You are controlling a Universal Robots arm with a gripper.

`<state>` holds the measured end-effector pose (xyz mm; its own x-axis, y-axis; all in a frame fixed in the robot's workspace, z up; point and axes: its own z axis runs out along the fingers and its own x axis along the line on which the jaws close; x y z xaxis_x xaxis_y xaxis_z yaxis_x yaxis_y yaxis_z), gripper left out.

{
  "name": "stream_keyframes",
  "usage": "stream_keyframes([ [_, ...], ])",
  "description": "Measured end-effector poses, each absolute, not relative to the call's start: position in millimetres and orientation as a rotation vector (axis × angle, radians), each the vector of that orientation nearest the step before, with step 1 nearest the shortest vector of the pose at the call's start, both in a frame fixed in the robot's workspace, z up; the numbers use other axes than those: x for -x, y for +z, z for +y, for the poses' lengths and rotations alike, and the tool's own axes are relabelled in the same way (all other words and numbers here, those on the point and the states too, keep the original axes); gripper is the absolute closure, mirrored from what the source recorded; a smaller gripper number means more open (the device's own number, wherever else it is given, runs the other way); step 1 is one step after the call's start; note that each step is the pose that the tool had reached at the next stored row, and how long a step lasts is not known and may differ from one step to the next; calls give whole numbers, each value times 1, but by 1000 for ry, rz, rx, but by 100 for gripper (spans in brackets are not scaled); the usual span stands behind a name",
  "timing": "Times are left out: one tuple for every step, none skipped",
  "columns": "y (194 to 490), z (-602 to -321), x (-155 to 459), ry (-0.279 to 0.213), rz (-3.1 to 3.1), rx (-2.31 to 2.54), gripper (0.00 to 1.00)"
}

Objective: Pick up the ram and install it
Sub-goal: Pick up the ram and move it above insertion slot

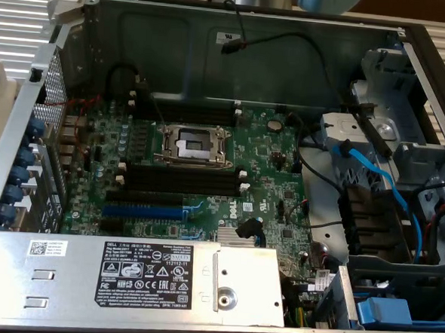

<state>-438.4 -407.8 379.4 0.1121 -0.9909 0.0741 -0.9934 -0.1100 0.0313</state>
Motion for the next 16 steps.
stream_keyframes([
  [382,-408,435,53,-2045,-2287,88],
  [386,-409,431,53,-2045,-2287,88],
  [389,-409,427,53,-2046,-2287,88],
  [392,-410,423,53,-2045,-2287,88],
  [394,-410,418,53,-2045,-2287,88],
  [395,-410,415,52,-2045,-2287,88],
  [395,-410,415,52,-2045,-2287,88],
  [395,-410,415,52,-2045,-2287,88],
  [395,-410,415,52,-2045,-2287,88],
  [395,-410,415,52,-2045,-2287,88],
  [395,-410,415,53,-2045,-2286,88],
  [395,-410,413,56,-2043,-2285,88],
  [395,-410,409,57,-2043,-2284,88],
  [395,-410,405,57,-2043,-2284,88],
  [396,-410,400,57,-2043,-2284,88],
  [397,-410,396,57,-2043,-2284,88],
])
